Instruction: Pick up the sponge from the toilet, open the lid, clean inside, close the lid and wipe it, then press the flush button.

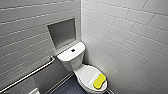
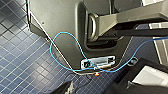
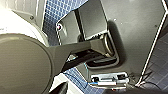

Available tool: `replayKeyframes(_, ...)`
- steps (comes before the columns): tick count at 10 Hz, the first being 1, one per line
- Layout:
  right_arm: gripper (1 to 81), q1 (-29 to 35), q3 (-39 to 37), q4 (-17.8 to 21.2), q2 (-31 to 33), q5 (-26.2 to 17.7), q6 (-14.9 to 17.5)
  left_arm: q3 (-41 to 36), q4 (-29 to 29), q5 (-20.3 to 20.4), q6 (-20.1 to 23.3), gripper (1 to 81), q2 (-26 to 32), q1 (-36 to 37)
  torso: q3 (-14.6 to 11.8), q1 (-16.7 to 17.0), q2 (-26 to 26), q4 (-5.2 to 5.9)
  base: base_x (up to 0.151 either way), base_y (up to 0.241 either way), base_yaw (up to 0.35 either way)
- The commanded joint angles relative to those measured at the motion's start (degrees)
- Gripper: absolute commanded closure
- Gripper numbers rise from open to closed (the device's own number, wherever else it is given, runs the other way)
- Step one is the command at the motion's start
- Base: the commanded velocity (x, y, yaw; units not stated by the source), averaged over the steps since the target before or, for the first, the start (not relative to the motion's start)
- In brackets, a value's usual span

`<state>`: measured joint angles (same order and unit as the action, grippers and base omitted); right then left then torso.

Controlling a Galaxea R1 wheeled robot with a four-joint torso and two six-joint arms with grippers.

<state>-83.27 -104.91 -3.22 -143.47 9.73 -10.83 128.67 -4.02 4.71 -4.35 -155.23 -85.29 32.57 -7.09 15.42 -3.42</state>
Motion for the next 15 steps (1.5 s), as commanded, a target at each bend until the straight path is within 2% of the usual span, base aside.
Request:
replayKeyframes(1, 1.0, 5.16, 6.31, 1.46, 7.91, -0.41, -4.11, -1.14, 0.24, -4.0, 0.13, 1.0, 0.54, -0.54, 5.24, -3.63, 5.64, 0.0, 0.0, 0.0, 0.0)
replayKeyframes(3, 1.0, 7.28, 6.13, 1.46, 9.58, -0.32, -6.75, -1.05, 0.33, -3.65, -0.04, 1.0, 0.27, -1.07, 7.91, -6.21, 9.66, 0.0, 0.0, 0.0, 0.0)
replayKeyframes(5, 1.0, 11.05, 5.26, 1.55, 10.72, -0.41, -10.36, -0.61, 0.33, -3.56, -0.13, 1.0, 0.18, -1.59, 5.73, -9.23, 14.26, 0.0, 0.0, 0.0, 0.0)
replayKeyframes(8, 1.0, 16.59, 3.15, 1.81, 10.28, -0.5, -11.23, 0.09, 0.42, -3.73, -0.13, 1.0, -0.43, -1.6, 6.47, -13.03, 20.33, 0.0, 0.0, 0.0, 0.0)
replayKeyframes(9, 1.0, 18.18, 2.62, 1.81, 10.37, -0.59, -12.55, 0.35, 0.42, -3.83, -0.13, 1.0, -0.7, -1.87, 6.49, -14.58, 22.78, 0.0, 0.0, 0.0, 0.0)
replayKeyframes(11, 1.0, 20.37, 1.21, 1.73, 10.46, -0.5, -17.56, 1.41, 0.42, -3.91, -0.13, 1.0, -1.75, -2.74, 6.49, -16.94, 26.53, 0.0, 0.0, 0.0, 0.0)
replayKeyframes(12, 1.0, 21.78, 1.3, 1.72, 10.46, -0.41, -18.61, 1.67, 0.42, -3.91, -0.13, 1.0, -2.19, -3.35, 6.51, -18.45, 28.94, 0.0, 0.0, 0.0, 0.0)
replayKeyframes(13, 1.0, 23.27, 1.56, 1.72, 10.46, -0.41, -19.23, 2.72, 0.33, -3.91, -0.13, 1.0, -3.42, -4.06, 6.51, -23.34, 36.59, 0.0, 0.0, 0.0, 0.0)
replayKeyframes(14, 1.0, 24.76, 1.65, 1.72, 10.46, -0.41, -20.11, 4.04, 0.33, -3.83, -0.13, 1.0, -4.39, -4.49, 7.88, -21.14, 33.23, 0.0, 0.0, 0.0, 0.0)
replayKeyframes(15, 1.0, 26.52, 1.83, 1.72, 10.46, -0.41, -20.99, 6.24, 0.24, -3.83, -0.13, 1.0, -6.06, -4.93, 9.35, -22.47, 35.37, 0.0, 0.0, 0.0, 0.0)
